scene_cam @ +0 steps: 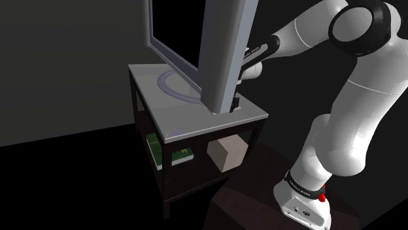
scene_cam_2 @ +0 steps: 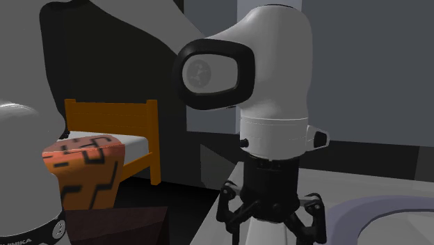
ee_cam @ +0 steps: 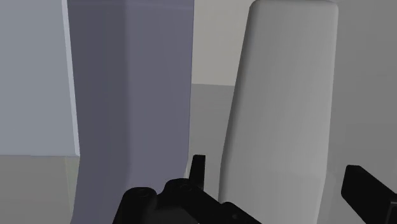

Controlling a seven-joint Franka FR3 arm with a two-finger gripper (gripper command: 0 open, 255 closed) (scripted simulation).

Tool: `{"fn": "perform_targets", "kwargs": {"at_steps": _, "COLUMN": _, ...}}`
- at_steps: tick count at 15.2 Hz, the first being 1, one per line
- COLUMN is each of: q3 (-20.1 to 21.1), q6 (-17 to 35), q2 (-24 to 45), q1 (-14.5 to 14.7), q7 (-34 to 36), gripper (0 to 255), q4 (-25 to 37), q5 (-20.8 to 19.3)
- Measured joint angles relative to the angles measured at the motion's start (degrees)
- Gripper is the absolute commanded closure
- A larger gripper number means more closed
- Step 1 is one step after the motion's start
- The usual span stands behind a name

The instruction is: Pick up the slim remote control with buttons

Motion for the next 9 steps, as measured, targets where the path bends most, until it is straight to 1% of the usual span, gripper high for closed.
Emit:
{"fn": "perform_targets", "kwargs": {"at_steps": 1, "q3": 0.0, "q6": 0.2, "q2": 0.2, "q1": 0.0, "q7": -0.1, "gripper": 255, "q4": -0.1, "q5": 0.1}}
{"fn": "perform_targets", "kwargs": {"at_steps": 9, "q3": 0.0, "q6": 0.5, "q2": 0.2, "q1": 0.0, "q7": -0.1, "gripper": 255, "q4": -0.3, "q5": 0.2}}
